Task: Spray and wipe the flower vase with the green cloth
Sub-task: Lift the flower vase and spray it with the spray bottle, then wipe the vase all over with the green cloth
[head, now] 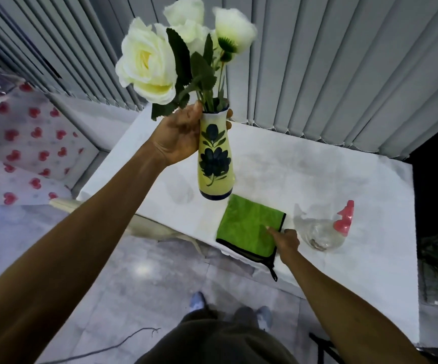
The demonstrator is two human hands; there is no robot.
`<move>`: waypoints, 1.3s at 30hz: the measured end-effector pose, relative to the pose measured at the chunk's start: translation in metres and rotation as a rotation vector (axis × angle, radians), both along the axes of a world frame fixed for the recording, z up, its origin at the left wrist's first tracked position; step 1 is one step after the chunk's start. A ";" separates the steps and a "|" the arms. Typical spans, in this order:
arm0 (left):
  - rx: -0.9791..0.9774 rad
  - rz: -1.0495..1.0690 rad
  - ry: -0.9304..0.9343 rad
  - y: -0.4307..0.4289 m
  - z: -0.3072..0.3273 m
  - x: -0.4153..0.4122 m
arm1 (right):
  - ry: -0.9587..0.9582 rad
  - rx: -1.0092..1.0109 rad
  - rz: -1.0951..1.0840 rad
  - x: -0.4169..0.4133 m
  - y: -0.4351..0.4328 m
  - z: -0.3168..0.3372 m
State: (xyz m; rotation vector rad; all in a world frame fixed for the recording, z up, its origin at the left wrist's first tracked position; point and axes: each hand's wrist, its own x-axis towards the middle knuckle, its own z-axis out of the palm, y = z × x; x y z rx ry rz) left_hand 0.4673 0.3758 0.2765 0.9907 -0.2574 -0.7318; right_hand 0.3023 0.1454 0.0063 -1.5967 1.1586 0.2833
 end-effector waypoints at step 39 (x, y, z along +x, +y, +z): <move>-0.002 0.078 -0.076 -0.041 0.039 -0.004 | -1.028 -0.036 0.139 0.078 0.085 0.277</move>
